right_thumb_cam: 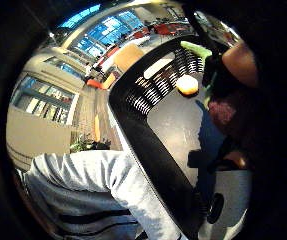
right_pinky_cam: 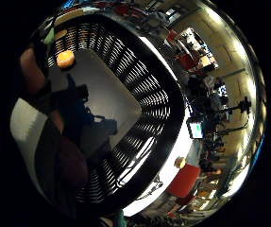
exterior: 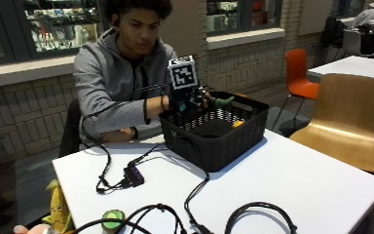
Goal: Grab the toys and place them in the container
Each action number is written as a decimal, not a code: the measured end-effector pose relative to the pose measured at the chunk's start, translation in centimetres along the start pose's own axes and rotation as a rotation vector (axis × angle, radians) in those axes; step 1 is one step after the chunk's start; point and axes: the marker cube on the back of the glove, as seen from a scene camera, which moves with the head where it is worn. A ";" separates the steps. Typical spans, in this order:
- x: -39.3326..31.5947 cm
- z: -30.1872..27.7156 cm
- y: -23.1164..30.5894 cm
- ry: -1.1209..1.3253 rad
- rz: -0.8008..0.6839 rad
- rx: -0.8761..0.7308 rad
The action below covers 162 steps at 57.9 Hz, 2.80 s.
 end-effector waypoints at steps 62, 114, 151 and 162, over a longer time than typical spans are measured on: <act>20.6 -7.4 14.9 0.195 0.525 0.048; 37.4 6.4 27.2 -0.001 1.134 -0.247; 33.0 1.7 21.8 0.098 0.903 -0.037; 22.2 -3.2 12.9 0.123 0.610 0.085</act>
